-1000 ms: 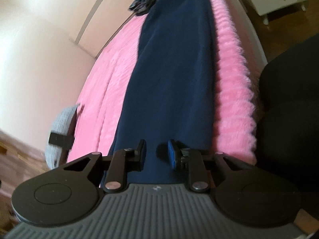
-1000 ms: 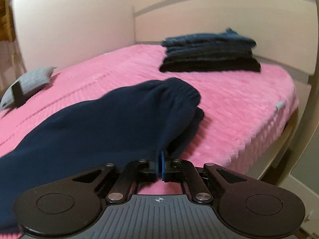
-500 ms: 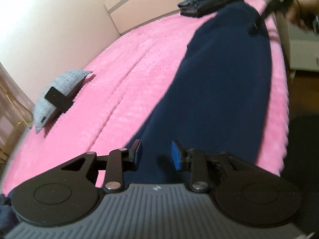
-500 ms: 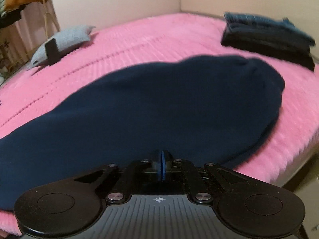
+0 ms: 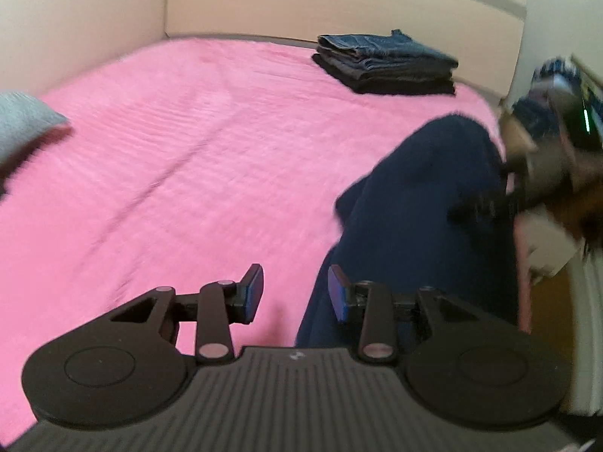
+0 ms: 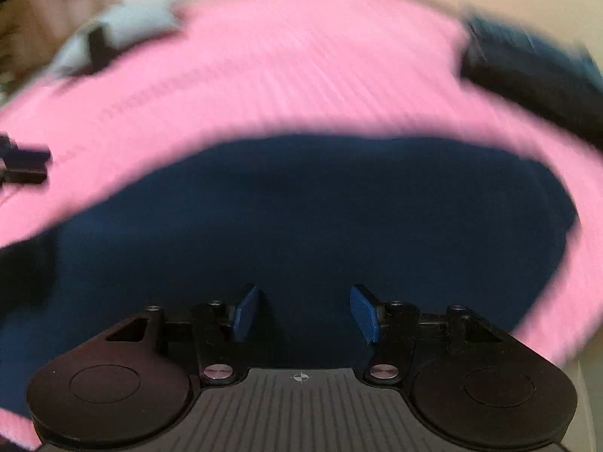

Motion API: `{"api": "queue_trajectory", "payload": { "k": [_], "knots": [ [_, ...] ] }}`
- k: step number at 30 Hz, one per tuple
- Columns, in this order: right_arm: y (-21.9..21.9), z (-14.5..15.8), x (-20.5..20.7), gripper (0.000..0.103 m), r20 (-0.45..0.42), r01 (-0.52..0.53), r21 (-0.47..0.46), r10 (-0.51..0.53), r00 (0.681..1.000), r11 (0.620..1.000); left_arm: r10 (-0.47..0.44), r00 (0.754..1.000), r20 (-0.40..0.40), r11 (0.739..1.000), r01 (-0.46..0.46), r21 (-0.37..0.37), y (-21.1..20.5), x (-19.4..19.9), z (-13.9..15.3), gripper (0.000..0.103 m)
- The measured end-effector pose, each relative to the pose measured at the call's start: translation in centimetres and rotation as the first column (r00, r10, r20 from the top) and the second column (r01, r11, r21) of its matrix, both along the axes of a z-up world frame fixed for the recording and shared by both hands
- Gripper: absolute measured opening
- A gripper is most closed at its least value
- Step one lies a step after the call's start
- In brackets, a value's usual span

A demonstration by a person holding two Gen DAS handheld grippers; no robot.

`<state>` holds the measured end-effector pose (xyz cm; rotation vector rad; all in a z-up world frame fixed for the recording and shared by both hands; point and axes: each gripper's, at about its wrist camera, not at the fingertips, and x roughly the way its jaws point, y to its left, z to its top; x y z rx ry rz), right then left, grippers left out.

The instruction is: Fold clothes

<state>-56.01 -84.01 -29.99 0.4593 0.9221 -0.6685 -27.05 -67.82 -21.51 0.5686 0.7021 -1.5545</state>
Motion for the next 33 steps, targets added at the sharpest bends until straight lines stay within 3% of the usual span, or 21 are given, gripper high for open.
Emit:
{"api": "queue_trajectory", "payload": {
  "k": [3,7,9,12,14,16,17,19,21,23,24,29,30,33],
  "knots": [
    [0.1,-0.4,-2.4,0.058,-0.067,0.047,0.058,-0.043,0.997,0.997,-0.002,0.991,-0.132,0.998,0.011,0.067,-4.1,1.3,-0.9,0.033],
    [-0.2,-0.1,-2.9,0.058,-0.126,0.062,0.095,-0.05,0.991,0.994,-0.01,0.957,-0.29,0.99,0.051,0.135,-9.2,2.3,-2.9,0.033],
    [-0.4,-0.2,-2.5,0.058,-0.144,0.062,0.101,-0.048,0.988,0.993,-0.001,0.928,-0.373,0.981,0.073,0.18,-11.1,2.7,-4.3,0.034],
    [-0.5,-0.5,-2.4,0.059,-0.147,0.058,0.098,-0.043,0.988,0.993,0.028,0.862,-0.507,0.956,0.126,0.266,-13.9,3.3,-6.9,0.034],
    [-0.6,-0.6,-2.6,0.06,-0.141,0.056,0.101,-0.042,0.989,0.993,0.044,0.839,-0.542,0.949,0.134,0.285,-14.6,3.3,-7.6,0.031],
    [-0.8,-0.7,-2.8,0.06,-0.138,0.051,0.104,-0.037,0.99,0.993,0.046,0.827,-0.56,0.952,0.134,0.276,-14.6,3.2,-7.3,0.016],
    [-0.9,-0.6,-3.1,0.06,-0.136,0.052,0.109,-0.037,0.99,0.993,0.047,0.821,-0.569,0.953,0.134,0.272,-14.6,3.2,-7.1,0.015],
    [-1.2,-0.5,-3.6,0.061,-0.133,0.053,0.117,-0.037,0.99,0.992,0.021,0.829,-0.559,0.96,0.138,0.242,-14.3,2.7,-6.2,0.006],
    [-1.8,-0.7,-3.9,0.061,-0.123,0.051,0.122,-0.036,0.992,0.991,0.025,0.846,-0.533,0.977,0.092,0.193,-13.9,2.7,-5.1,0.004],
    [-2.1,-0.8,-4.3,0.062,-0.107,0.048,0.121,-0.035,0.994,0.991,0.055,0.906,-0.42,0.992,-0.003,0.125,-13.4,2.9,-3.9,0.002],
    [-2.2,-0.8,-4.5,0.062,-0.098,0.045,0.119,-0.034,0.995,0.992,0.058,0.919,-0.389,0.994,-0.017,0.108,-13.3,2.9,-3.8,0.002],
    [-2.0,-1.3,-5.5,0.064,-0.058,0.018,0.072,-0.014,0.998,0.997,0.043,0.941,-0.337,0.989,0.008,0.147,-12.7,2.0,-5.0,0.005],
    [-1.9,-1.4,-5.8,0.064,-0.048,0.015,0.062,-0.012,0.999,0.998,0.064,0.944,-0.324,0.99,-0.018,0.141,-12.1,2.5,-4.8,0.01],
    [-1.6,-1.8,-6.6,0.066,-0.014,0.014,0.023,-0.013,1.0,1.0,0.141,0.95,-0.278,0.987,-0.113,0.113,-9.8,4.1,-3.8,0.009]
  ]
}}
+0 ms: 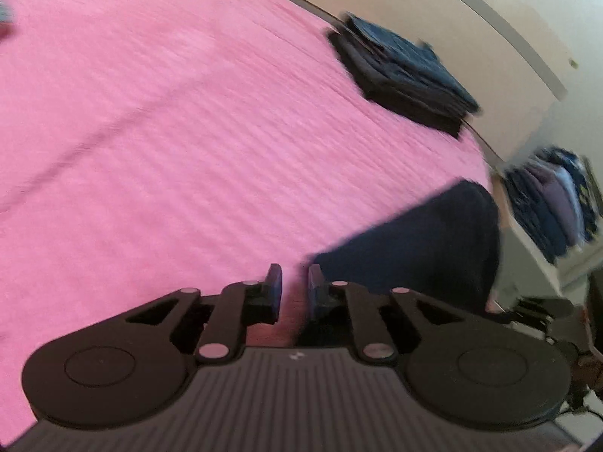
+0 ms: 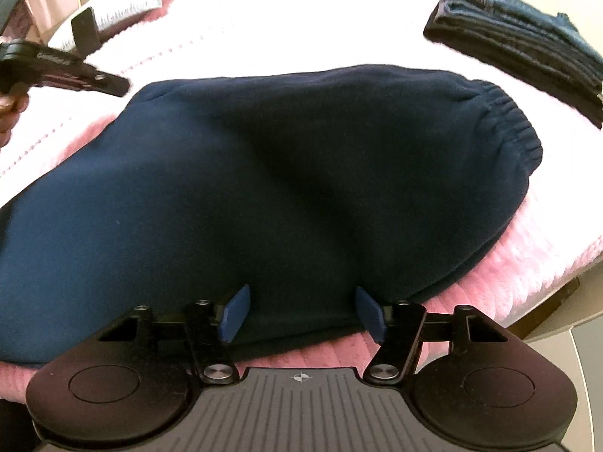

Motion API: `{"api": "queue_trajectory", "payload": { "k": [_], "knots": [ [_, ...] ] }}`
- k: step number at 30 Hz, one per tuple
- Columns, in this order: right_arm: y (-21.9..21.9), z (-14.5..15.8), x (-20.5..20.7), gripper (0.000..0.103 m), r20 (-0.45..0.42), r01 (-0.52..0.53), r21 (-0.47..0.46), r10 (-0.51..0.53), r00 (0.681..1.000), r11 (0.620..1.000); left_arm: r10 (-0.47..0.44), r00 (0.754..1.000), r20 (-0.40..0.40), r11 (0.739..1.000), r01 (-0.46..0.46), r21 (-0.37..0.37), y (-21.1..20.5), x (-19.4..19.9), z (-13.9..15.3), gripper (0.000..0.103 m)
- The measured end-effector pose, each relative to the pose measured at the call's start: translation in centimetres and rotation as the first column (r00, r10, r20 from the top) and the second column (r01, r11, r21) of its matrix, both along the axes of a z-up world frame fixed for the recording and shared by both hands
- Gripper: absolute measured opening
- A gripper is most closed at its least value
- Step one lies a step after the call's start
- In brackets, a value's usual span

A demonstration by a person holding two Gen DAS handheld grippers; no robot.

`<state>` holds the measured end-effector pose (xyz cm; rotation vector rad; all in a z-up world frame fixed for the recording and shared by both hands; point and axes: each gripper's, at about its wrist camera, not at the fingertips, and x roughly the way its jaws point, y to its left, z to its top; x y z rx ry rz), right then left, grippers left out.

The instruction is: Fold clothes

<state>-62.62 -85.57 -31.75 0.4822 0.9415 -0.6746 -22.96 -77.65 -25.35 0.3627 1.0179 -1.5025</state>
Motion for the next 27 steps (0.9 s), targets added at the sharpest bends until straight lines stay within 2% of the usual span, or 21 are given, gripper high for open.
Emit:
{"api": "queue_trajectory", "payload": {
  "k": [4,8,10,13,15,17,19,21,23,25,27],
  "knots": [
    [1.7,-0.7,-1.1,0.068,0.053,0.043,-0.082,-0.039,0.998,0.996,0.092,0.995,0.044,0.995,-0.09,-0.052,5.4,1.5,1.5,0.009],
    [5.0,-0.3,1.2,0.068,0.041,0.072,-0.233,-0.064,0.997,0.97,0.116,0.99,0.083,0.991,-0.11,-0.075,12.5,0.5,2.1,0.014],
    [7.5,0.6,1.9,0.068,0.086,0.052,-0.295,-0.028,0.996,0.954,0.141,0.986,0.088,0.987,-0.134,-0.085,16.8,-0.3,1.7,0.015],
    [10.6,0.9,3.5,0.068,0.131,-0.042,-0.362,0.095,0.987,0.931,0.211,0.974,0.088,0.975,-0.203,-0.093,23.5,-1.7,0.7,0.021],
    [12.2,0.3,4.3,0.068,0.098,-0.116,-0.385,0.165,0.981,0.916,0.28,0.954,0.102,0.958,-0.271,-0.095,28.3,-2.8,0.0,0.021],
    [13.5,-0.7,5.0,0.068,0.033,-0.17,-0.382,0.197,0.98,0.908,0.357,0.926,0.123,0.933,-0.348,-0.086,33.3,-3.9,-0.4,0.021],
    [13.5,-1.0,4.7,0.068,0.041,-0.124,-0.356,0.148,0.988,0.926,0.426,0.892,0.151,0.904,-0.424,-0.047,38.0,-4.4,-0.8,0.022],
    [14.3,-0.2,4.5,0.068,0.023,-0.089,-0.376,0.105,0.994,0.922,0.49,0.853,0.181,0.869,-0.495,-0.021,42.7,-4.6,-1.2,0.022],
    [15.7,0.8,4.7,0.068,0.036,-0.075,-0.381,0.096,0.995,0.922,0.564,0.801,0.199,0.819,-0.574,-0.013,46.9,-4.5,-1.5,0.022],
    [17.7,2.0,5.5,0.068,0.072,-0.123,-0.37,0.161,0.984,0.921,0.633,0.746,0.208,0.765,-0.644,-0.02,50.5,-4.1,-1.8,0.024],
    [20.0,2.8,7.4,0.068,0.083,-0.195,-0.388,0.244,0.966,0.901,0.696,0.686,0.21,0.705,-0.709,-0.021,53.6,-3.5,-2.3,0.024]
  ]
}}
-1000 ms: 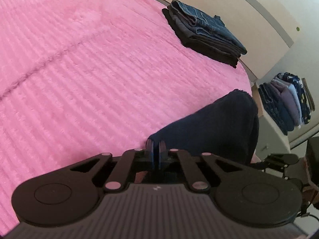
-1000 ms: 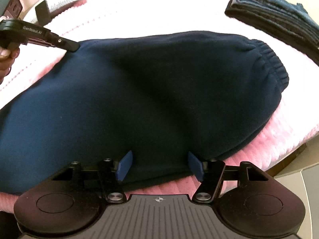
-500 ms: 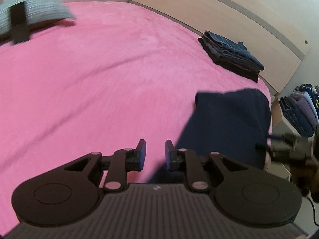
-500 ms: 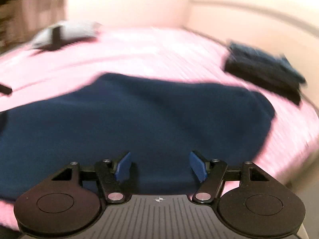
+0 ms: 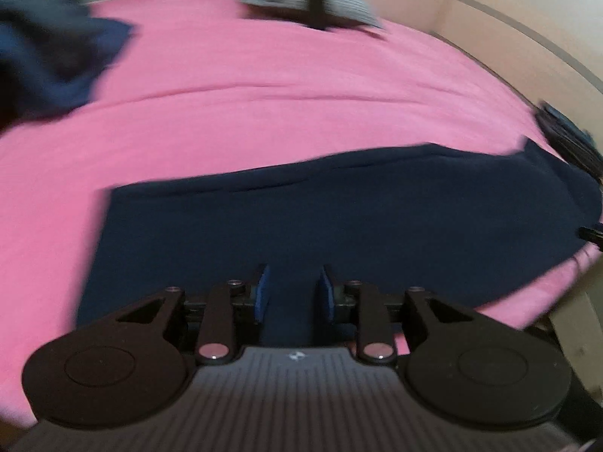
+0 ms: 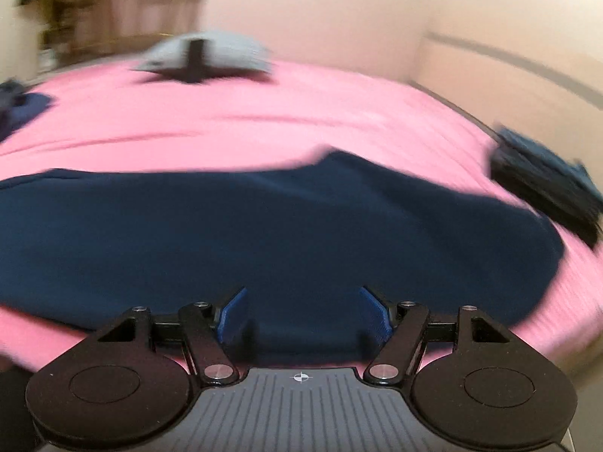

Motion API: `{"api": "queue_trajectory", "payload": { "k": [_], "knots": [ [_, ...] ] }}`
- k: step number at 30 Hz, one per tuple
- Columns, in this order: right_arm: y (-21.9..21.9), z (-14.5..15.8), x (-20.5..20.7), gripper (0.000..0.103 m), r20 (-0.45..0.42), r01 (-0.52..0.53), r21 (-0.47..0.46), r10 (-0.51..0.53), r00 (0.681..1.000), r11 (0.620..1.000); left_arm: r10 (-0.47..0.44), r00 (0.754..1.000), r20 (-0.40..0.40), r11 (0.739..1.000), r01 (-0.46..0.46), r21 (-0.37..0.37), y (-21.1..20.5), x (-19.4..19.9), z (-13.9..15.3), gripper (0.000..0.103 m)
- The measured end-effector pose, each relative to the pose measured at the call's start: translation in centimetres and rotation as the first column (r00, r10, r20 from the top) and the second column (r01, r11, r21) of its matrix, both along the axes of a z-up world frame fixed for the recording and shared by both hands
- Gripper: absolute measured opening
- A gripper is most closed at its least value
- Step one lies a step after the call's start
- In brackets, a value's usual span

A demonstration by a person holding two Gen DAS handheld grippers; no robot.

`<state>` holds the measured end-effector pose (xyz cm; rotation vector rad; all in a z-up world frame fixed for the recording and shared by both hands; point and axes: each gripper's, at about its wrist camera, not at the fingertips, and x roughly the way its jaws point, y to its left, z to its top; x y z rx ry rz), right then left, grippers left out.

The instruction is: Fold clothes

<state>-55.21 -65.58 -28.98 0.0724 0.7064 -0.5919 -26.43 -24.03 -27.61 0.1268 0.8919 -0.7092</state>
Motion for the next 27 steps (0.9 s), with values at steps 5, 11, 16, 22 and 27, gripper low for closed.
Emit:
{"api": "queue_trajectory", "payload": {
  "k": [5,11,16,22,27],
  "knots": [
    [4.6,0.2,6.5,0.069,0.013,-0.231,0.04,0.231,0.973,0.972,0.09,0.996,0.003,0.994,-0.089,-0.07,3.7,1.2,0.4,0.027],
    [8.1,-0.5,12.3,0.078,0.011,-0.423,0.024,0.423,0.906,0.906,0.153,0.986,0.068,0.987,-0.148,-0.066,4.9,5.4,0.9,0.038],
    [8.3,-0.8,17.4,0.079,0.013,-0.512,0.005,0.512,0.859,0.859,0.106,0.993,0.05,0.994,-0.104,-0.03,4.8,8.3,0.2,0.039],
    [2.8,-3.7,22.4,0.079,-0.061,-0.371,0.218,0.392,0.918,0.903,0.042,0.998,0.043,0.999,-0.042,-0.003,3.2,9.7,-0.7,0.039],
    [-1.5,-4.1,21.7,0.079,-0.051,-0.234,0.171,0.245,0.968,0.957,0.075,0.994,0.076,0.997,-0.074,-0.019,3.8,9.7,0.2,0.039]
  ]
}}
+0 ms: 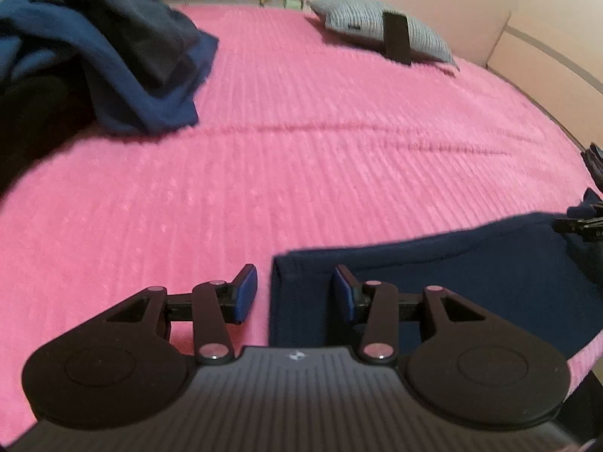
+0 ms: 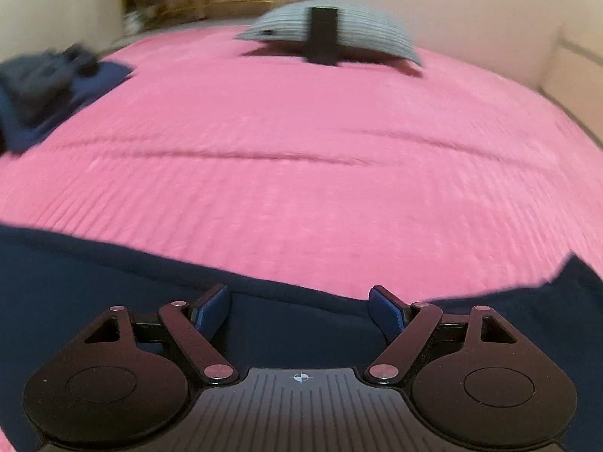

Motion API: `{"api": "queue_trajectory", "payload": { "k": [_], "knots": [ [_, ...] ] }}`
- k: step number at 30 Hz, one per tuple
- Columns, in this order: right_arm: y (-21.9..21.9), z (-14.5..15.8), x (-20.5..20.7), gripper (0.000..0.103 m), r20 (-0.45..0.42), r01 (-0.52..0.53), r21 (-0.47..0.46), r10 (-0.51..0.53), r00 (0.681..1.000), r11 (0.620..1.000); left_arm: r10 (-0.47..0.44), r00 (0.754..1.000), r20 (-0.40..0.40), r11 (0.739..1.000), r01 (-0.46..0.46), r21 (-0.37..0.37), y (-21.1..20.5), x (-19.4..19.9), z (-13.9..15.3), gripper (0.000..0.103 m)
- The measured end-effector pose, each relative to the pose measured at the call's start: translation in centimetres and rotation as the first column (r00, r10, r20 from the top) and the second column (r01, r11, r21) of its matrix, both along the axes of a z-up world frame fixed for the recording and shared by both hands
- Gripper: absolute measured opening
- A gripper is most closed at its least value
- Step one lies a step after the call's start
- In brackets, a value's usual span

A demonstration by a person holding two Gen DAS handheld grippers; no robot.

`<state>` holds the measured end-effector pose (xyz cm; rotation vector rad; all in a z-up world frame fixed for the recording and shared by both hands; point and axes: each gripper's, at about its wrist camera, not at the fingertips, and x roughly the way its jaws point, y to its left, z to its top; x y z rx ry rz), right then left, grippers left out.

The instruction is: Fold clothes

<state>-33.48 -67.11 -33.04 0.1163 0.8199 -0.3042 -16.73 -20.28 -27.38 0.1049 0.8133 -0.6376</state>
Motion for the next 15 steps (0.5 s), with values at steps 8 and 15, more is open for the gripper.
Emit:
{"api": "queue_trajectory", "payload": {
  "k": [8,15],
  "knots": [
    [5.2,1.1,-4.8,0.079,0.091,-0.119,-0.041,0.122,0.988,0.992,0.062,0.997,-0.039,0.997,-0.063,-0.044,2.2,-1.1,-0.1,0.039],
    [8.3,0.4,-6.0,0.084,0.046,-0.11,-0.074,0.113,0.993,0.991,0.112,0.993,-0.033,0.992,-0.114,-0.048,3.9,-2.1,0.2,0.039]
  ]
}}
